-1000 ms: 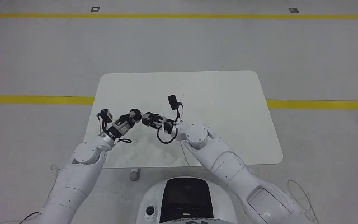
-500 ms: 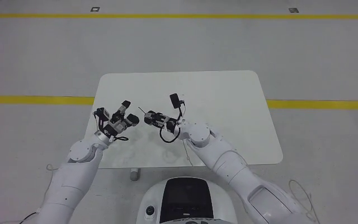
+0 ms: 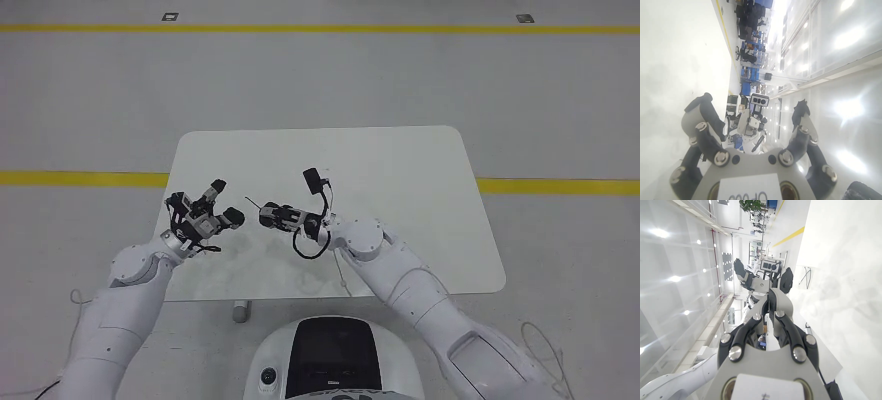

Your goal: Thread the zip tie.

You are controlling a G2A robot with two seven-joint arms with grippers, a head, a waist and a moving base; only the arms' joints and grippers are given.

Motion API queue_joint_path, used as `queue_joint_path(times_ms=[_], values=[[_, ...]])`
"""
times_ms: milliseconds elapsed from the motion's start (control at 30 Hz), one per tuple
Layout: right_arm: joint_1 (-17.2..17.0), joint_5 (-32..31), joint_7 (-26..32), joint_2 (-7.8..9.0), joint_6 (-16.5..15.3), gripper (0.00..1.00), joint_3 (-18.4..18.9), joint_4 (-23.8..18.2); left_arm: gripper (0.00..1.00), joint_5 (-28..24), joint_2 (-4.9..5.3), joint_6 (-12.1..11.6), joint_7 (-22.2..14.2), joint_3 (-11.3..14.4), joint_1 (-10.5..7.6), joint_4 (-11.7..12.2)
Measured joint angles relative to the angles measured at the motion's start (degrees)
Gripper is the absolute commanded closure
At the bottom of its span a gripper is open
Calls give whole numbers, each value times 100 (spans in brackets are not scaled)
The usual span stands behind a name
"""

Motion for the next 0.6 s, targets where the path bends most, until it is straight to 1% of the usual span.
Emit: queue_joint_path(times_ms=[33, 133, 167, 233, 267, 333, 367, 400, 467, 533, 567, 600], values=[[-25, 13, 22, 5, -28, 100, 1, -29, 0, -9, 3, 17, -72, 6, -6, -14], [-78, 152, 569, 70, -314, 100, 93, -78, 0, 47, 61, 194, -745, -72, -132, 128], [-76, 234, 834, 103, -409, 100, 160, -48, 0, 80, 92, 246, -1002, -135, -202, 233], [-58, 325, 1179, 145, -511, 100, 238, 0, 0, 162, 128, 276, -1320, -199, -295, 376], [-42, 394, 1408, 168, -571, 100, 277, 26, 0, 140, 145, 320, -1553, -229, -355, 478], [-5, 518, 1806, 197, -597, 100, 320, 24, 0, 33, 167, 382, -1969, -249, -450, 639], [26, 582, 2117, 219, -596, 100, 346, 7, 0, -2, 182, 388, -2242, -259, -519, 769], [43, 643, 2346, 234, -594, 100, 373, -2, 0, -5, 191, 382, -2420, -259, -574, 871], [51, 825, 2780, 265, -591, 100, 464, 7, 0, 25, 205, 350, -2797, -225, -719, 1104], [68, 939, 3048, 279, -591, 100, 526, 50, 0, 30, 208, 336, -3126, -145, -851, 1260], [77, 984, 3171, 281, -591, 100, 540, 69, 0, -8, 205, 330, -3275, -23, -902, 1247], [79, 992, 3193, 280, -591, 100, 541, 73, 0, -32, 204, 328, -3291, 55, -914, 1217]])
